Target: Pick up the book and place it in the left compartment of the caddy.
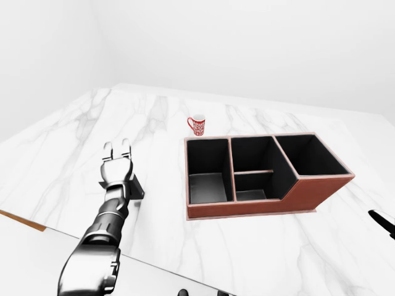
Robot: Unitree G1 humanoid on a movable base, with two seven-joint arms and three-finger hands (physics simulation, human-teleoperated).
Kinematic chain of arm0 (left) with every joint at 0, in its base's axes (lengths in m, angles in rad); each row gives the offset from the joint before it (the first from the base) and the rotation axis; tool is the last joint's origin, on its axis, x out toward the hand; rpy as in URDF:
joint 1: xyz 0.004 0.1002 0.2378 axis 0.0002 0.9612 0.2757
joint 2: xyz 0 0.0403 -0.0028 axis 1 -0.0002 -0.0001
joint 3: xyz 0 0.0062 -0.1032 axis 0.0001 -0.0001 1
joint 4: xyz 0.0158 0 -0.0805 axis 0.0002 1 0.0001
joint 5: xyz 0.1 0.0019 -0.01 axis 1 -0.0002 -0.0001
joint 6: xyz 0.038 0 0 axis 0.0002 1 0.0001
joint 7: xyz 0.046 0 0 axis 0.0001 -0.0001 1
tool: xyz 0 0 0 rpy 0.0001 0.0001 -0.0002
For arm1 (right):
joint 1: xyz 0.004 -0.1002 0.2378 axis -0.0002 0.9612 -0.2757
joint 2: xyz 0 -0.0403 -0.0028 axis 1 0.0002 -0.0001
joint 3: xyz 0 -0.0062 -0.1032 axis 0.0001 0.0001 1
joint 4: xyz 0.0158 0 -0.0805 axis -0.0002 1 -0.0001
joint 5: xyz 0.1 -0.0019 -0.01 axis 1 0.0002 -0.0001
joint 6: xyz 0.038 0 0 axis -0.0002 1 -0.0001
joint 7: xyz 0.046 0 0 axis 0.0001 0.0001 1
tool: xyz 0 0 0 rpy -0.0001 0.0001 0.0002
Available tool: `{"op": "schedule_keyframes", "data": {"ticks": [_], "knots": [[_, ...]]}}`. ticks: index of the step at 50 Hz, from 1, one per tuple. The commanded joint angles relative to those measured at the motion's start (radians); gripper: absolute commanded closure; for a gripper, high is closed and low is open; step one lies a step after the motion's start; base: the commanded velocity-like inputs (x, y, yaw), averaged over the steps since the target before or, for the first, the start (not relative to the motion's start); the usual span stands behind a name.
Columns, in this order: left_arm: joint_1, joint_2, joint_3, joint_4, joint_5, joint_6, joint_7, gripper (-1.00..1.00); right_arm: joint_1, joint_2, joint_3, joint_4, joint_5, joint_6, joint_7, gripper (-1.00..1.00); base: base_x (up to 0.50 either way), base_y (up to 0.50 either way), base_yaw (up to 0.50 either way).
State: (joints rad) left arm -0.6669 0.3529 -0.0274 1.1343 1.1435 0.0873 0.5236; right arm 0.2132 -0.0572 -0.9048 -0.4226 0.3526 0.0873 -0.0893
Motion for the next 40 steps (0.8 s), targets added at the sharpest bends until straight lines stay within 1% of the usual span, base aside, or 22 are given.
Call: {"op": "schedule_keyframes", "data": {"ticks": [1, 6, 10, 13, 15, 18, 31, 32, 40], "knots": [[-0.060, 0.000, -0.035, 0.135, 0.022, 0.000, 0.000, -1.00, 0.001, 0.001, -0.001, -0.001, -0.003, 0.000, -0.001, -1.00, 0.00, 0.00, 0.00], [-0.064, -0.001, -0.049, 0.174, 0.039, 0.000, 0.000, -1.00, 0.000, 0.001, -0.004, 0.000, -0.004, 0.000, -0.001, -1.00, 0.00, 0.00, 0.00], [-0.070, 0.002, -0.041, 0.193, 0.038, 0.000, 0.000, -1.00, -0.002, -0.001, -0.001, 0.011, -0.006, 0.000, -0.002, -1.00, 0.00, 0.00, 0.00], [-0.069, 0.006, -0.046, 0.201, 0.044, 0.000, 0.000, -1.00, -0.001, -0.001, 0.000, 0.012, -0.007, 0.000, -0.001, -1.00, 0.00, 0.00, 0.00], [-0.064, 0.006, -0.040, 0.206, 0.038, 0.000, 0.000, -1.00, -0.002, -0.002, 0.002, 0.021, -0.008, -0.005, -0.001, -1.00, 0.00, 0.00, 0.00], [-0.055, 0.004, -0.042, 0.214, 0.042, 0.000, 0.000, -1.00, 0.002, -0.001, 0.002, 0.008, -0.006, 0.000, -0.003, -1.00, 0.00, 0.00, 0.00], [-0.035, -0.001, -0.035, 0.233, 0.042, 0.000, 0.000, -1.00, 0.000, 0.000, -0.002, 0.010, -0.010, 0.000, -0.001, -1.00, 0.00, 0.00, 0.00], [-0.031, -0.002, -0.038, 0.236, 0.045, 0.000, 0.000, -1.00, -0.001, -0.001, -0.001, 0.016, -0.012, -0.004, -0.001, -1.00, 0.00, 0.00, 0.00], [-0.029, -0.004, -0.038, 0.241, 0.060, 0.000, 0.000, -1.00, 0.000, -0.001, -0.003, 0.003, -0.010, 0.000, -0.003, -1.00, 0.00, 0.00, 0.00]]}}
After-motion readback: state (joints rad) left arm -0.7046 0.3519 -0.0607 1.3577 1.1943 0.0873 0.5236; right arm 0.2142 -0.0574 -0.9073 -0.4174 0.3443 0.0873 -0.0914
